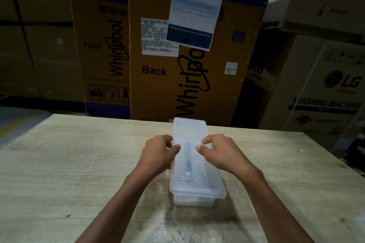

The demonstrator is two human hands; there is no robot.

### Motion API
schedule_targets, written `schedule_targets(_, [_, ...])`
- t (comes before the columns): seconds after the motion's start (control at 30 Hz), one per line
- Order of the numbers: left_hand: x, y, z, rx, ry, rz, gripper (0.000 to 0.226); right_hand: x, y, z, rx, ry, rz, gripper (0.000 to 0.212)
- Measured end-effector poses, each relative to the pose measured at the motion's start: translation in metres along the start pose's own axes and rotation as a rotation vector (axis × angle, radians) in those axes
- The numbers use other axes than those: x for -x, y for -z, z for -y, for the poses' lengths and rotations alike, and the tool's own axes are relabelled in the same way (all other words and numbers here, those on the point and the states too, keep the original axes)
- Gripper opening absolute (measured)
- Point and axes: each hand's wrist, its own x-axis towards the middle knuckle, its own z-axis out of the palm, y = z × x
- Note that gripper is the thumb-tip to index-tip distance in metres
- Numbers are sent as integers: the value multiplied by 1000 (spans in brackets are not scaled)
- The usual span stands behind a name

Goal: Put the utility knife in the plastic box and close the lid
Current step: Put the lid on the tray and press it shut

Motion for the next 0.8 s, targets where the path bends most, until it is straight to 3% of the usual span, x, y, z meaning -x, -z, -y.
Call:
schedule_targets(0.47, [2,-4,2,36,15,-66,45,0,-7,-6,-14,-7,53,54])
schedule_targets(0.6, [5,-11,3,143,67,-64,45,-1,-5,-11,-136,-33,89,64])
schedule_targets(0.7, [8,-14,2,294,129,-6,47,-1,0,-15,-285,-40,127,55])
schedule_targets(0.8, [7,-13,3,286,122,-7,48,-4,4,-23,-391,-50,181,54])
